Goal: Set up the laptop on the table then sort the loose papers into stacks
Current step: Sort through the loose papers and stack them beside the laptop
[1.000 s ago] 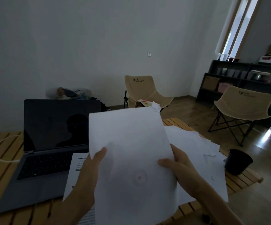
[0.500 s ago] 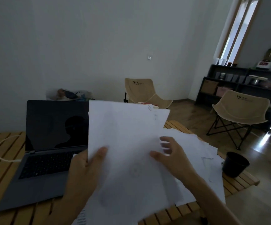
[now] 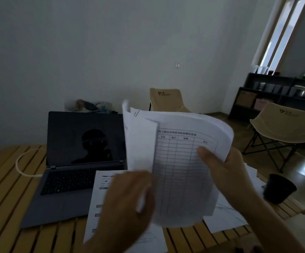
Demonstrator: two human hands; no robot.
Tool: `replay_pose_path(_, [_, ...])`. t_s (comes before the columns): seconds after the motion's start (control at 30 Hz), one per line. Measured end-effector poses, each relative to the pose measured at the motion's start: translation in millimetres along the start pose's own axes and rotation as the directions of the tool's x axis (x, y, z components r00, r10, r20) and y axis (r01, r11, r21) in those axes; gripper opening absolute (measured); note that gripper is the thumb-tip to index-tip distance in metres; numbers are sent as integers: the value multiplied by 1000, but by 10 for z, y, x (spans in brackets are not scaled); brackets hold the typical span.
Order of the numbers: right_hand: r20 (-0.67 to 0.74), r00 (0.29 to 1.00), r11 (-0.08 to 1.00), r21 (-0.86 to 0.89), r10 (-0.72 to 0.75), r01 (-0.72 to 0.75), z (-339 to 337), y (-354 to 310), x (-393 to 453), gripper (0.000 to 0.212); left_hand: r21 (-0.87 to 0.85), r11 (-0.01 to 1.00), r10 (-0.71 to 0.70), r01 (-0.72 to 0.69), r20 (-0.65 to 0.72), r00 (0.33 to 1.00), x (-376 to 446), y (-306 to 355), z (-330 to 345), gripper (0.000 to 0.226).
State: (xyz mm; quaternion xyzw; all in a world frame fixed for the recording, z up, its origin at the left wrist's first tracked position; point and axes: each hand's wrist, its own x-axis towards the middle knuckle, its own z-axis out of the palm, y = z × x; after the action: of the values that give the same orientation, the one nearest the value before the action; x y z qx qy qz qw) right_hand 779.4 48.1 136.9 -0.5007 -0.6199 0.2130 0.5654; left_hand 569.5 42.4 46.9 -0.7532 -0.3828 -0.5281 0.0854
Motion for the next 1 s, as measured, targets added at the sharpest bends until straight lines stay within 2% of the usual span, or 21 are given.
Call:
replay_pose_path(0.03, [32,999,999,49,7,-9,-57,6,51,11,-5,990,-141,142,-108,984,26,-138,-102,32])
replay_pose_path(0.07, [77,997,994,106,1,-9,-110,36,102,18,-46,953,-303,299,-185,935,91,-233,-218,38])
replay_pose_path(0.1, [120,993,980,195,11,-35,-153,78,165,27,-135,883,-469,450,-193,862,157,-325,-324,50])
replay_pose_path(0.13, [170,985,956,282,39,-86,-179,136,246,34,-231,783,-612,578,-115,783,209,-451,-407,63])
replay_pose_path(0.2, [291,950,896,385,111,-223,-151,299,399,39,-337,560,-764,757,142,629,351,-514,-533,78])
replay_pose_path(0.23, [344,924,869,391,169,-304,-96,406,466,36,-418,421,-780,806,288,556,354,-575,-576,80])
replay_pose_path(0.3, [433,850,825,330,300,-459,73,686,567,30,-536,-6,-721,844,587,368,315,-635,-639,64])
replay_pose_path(0.33, [465,809,810,277,359,-518,174,843,595,29,-517,-145,-657,844,688,309,264,-673,-673,56])
replay_pose_path(0.37, [485,775,800,221,405,-557,274,1002,607,28,-496,-195,-619,846,732,286,196,-768,-688,46])
replay_pose_path(0.47, [540,694,776,113,476,-621,580,1396,589,30,-395,-60,-720,917,654,235,-26,-1198,-695,24])
replay_pose_path(0.57, [551,647,740,76,528,-668,901,1751,536,30,-160,108,-794,981,580,182,-266,-1510,-611,29])
replay_pose_path(0.63, [494,650,732,40,577,-681,1116,1962,478,32,-32,174,-832,984,530,165,-430,-1663,-530,29])
replay_pose_path(0.77, [398,671,724,25,626,-690,1331,2300,419,37,100,272,-874,957,442,202,-558,-1899,-557,26])
replay_pose_path(0.83, [397,665,708,52,633,-704,1324,2386,434,36,68,276,-888,959,399,227,-535,-1956,-665,26])
replay_pose_path(0.93, [422,663,708,66,618,-703,1313,2426,448,35,-68,264,-901,962,338,272,-432,-1855,-819,20])
replay_pose_path(1.0, [441,671,715,87,596,-693,1321,2389,439,33,-131,252,-886,959,367,283,-359,-1779,-835,20])
